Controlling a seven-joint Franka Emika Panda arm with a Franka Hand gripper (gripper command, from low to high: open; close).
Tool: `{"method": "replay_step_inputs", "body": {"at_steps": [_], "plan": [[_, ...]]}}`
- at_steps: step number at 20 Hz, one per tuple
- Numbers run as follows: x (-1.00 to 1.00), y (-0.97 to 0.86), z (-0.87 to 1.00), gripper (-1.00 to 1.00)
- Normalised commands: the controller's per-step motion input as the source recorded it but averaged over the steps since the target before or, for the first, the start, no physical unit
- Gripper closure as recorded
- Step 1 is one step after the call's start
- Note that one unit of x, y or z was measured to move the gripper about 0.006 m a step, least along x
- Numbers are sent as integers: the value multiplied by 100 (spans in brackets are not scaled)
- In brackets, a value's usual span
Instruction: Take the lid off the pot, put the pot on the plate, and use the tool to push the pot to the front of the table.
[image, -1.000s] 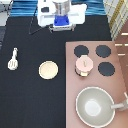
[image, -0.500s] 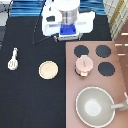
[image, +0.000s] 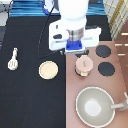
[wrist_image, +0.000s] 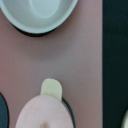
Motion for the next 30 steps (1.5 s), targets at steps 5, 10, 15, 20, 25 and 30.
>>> {"method": "replay_step_inputs", "body": {"at_steps": [5, 10, 15, 20, 25, 30], "plan": [[-2, 80, -63, -100], [-45, 58, -70, -100], [-53, 37, -65, -100], [-11, -5, -28, -100], [3, -36, -2, -100], [1, -15, -8, 100]]}}
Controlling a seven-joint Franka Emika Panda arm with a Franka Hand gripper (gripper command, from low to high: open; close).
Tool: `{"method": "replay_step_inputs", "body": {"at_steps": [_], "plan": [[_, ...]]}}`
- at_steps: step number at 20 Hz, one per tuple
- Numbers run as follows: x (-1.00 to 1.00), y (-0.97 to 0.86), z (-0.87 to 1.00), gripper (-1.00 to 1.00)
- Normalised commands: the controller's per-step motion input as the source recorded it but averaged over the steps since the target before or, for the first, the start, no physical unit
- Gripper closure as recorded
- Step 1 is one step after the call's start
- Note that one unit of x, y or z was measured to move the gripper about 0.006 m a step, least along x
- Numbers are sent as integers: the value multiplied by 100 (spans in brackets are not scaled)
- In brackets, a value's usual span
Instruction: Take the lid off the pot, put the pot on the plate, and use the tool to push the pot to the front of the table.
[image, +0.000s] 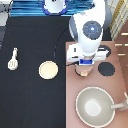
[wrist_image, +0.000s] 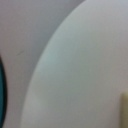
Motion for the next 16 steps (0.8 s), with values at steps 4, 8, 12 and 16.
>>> {"method": "replay_step_inputs", "body": {"at_steps": [4, 8, 12, 16], "plan": [[-10, 25, -21, 100], [-11, 39, -18, 100], [-1, 28, 8, 100], [-5, 2, 45, 100]]}}
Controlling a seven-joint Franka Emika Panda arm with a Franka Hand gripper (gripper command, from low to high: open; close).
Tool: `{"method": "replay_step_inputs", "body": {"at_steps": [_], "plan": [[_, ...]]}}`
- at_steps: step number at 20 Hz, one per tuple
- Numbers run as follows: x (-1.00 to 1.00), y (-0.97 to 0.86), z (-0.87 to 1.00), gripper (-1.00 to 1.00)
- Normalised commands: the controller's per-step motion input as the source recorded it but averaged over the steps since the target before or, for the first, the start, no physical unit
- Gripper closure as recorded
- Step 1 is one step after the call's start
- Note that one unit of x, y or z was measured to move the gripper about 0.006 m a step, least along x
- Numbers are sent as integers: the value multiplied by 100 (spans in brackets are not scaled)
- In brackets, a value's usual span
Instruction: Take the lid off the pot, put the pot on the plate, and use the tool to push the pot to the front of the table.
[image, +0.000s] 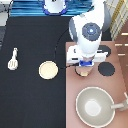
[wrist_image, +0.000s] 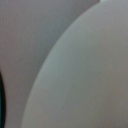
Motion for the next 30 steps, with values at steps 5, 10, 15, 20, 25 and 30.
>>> {"method": "replay_step_inputs", "body": {"at_steps": [5, 10, 15, 20, 25, 30], "plan": [[-33, -10, 80, 100], [-74, -22, 79, 100], [-98, -1, 27, 100], [-100, 0, -4, 100], [-100, -1, -35, 100], [-100, -3, -41, 100]]}}
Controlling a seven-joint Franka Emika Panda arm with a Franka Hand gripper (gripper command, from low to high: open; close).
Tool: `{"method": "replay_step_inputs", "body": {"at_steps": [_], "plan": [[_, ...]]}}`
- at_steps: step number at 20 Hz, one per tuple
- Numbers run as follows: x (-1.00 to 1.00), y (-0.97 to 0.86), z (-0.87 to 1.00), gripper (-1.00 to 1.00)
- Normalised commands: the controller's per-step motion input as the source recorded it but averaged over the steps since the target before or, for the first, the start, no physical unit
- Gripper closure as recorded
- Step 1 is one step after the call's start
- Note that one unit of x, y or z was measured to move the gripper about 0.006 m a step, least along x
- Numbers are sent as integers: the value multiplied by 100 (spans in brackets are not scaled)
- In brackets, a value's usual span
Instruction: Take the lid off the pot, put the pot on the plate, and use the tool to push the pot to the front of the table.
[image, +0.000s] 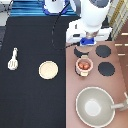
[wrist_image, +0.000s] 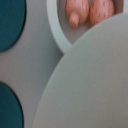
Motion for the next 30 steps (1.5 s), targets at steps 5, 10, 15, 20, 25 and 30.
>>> {"method": "replay_step_inputs", "body": {"at_steps": [5, 10, 15, 20, 25, 30], "plan": [[-100, -13, -61, 100], [-94, -27, -69, 100], [-46, -9, -47, 100], [4, 3, -33, 100], [19, 9, -36, 100], [25, 16, -14, 100]]}}
